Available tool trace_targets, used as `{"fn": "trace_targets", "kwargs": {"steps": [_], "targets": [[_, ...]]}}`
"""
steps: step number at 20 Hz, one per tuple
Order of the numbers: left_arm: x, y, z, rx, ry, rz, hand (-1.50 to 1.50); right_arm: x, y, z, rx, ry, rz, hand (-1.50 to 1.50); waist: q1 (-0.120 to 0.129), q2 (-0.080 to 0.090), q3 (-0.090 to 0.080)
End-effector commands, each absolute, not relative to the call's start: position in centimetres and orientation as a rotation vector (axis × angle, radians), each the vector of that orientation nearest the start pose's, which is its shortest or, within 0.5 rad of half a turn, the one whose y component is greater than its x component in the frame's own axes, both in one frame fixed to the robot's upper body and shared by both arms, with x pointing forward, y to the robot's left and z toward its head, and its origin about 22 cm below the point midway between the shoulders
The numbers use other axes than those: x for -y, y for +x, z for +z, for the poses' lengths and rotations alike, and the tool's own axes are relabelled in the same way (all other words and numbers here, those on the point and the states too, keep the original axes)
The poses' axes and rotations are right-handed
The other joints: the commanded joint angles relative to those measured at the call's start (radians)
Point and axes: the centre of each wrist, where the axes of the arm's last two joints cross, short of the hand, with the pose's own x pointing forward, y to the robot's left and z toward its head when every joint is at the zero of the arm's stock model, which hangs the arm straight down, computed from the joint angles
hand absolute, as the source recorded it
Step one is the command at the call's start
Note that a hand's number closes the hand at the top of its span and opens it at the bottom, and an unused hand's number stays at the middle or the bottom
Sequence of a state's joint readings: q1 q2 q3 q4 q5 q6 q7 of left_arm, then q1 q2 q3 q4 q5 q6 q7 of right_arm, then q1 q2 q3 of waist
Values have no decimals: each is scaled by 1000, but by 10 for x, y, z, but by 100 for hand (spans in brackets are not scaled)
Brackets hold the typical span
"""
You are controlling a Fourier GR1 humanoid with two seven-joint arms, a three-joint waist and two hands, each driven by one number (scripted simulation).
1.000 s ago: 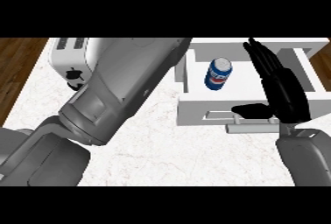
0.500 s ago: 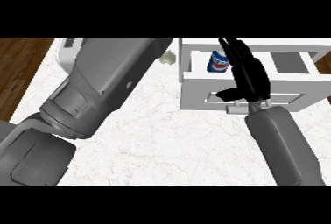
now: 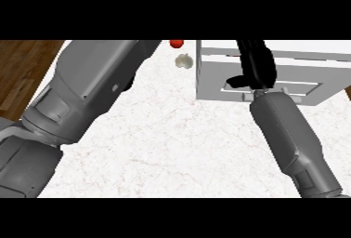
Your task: Pick up the can, place it into the drawer and close the drawer
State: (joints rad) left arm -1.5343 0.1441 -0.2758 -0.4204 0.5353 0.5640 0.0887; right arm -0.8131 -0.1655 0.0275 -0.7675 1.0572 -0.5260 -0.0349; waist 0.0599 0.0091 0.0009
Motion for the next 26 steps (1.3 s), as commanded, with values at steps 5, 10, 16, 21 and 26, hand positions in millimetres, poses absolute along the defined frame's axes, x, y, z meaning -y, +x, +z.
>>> {"fn": "trace_targets", "kwargs": {"steps": [5,10,16,21,26], "targets": [[-51,447,261,1708,73,1,-150,190,447,83,1757,-1308,834,-150,36,-1,0],[-85,452,253,1706,76,-26,-150,184,461,112,1792,-1358,815,-150,47,9,0],[-106,449,269,1710,77,-27,-150,175,470,137,1830,-1318,769,-150,63,11,0],[-113,444,242,1677,67,-8,-150,154,471,148,1930,-1156,661,-150,64,4,1],[-122,435,238,1694,61,-14,-150,159,472,143,1949,-1141,691,-150,51,2,0]]}}
